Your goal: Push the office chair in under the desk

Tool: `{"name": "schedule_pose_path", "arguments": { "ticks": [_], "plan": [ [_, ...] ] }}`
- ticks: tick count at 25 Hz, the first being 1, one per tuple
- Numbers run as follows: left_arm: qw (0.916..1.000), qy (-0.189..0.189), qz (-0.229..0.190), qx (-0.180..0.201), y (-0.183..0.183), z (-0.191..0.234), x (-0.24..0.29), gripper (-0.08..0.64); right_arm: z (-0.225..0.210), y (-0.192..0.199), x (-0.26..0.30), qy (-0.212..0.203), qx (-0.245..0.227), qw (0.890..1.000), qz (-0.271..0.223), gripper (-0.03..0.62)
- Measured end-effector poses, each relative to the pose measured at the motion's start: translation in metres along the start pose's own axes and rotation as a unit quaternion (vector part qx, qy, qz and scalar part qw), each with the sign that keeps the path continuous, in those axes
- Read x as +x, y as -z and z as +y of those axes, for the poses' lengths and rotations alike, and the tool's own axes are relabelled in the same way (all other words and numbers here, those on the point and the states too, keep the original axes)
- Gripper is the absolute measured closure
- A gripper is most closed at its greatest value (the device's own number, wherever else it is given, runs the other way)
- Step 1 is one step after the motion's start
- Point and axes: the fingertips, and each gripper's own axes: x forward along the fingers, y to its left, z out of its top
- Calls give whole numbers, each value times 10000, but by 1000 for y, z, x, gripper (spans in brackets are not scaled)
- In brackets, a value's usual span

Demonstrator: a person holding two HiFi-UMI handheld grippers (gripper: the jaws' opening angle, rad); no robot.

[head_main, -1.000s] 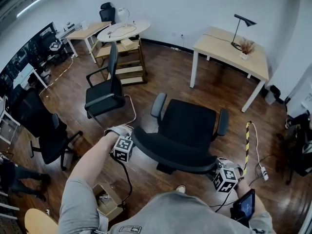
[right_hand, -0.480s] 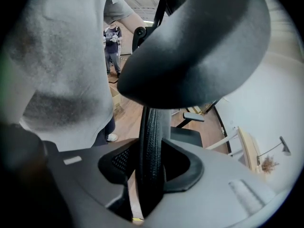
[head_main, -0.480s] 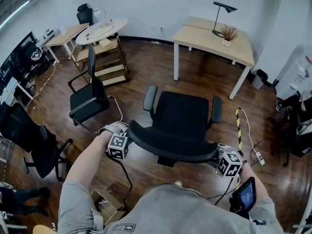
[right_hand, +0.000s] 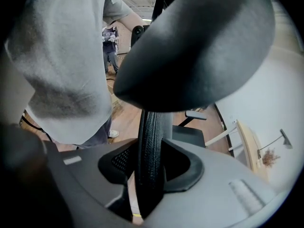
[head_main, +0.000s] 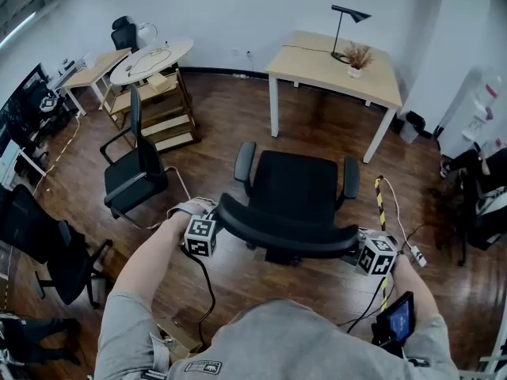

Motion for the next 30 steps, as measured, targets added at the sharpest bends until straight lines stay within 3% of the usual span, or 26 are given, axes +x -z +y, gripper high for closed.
{"name": "schedule_pose_path", "arguments": {
  "ticks": [12,30],
  "plan": [
    [10000,5,-35,18,-18,51,34,436,-48,37,-8,-106,113,9999,-12,443],
    [9996,60,-106,250,-23,171,113,437,-163,94,-2,332,494,9976,349,446]
  ]
}}
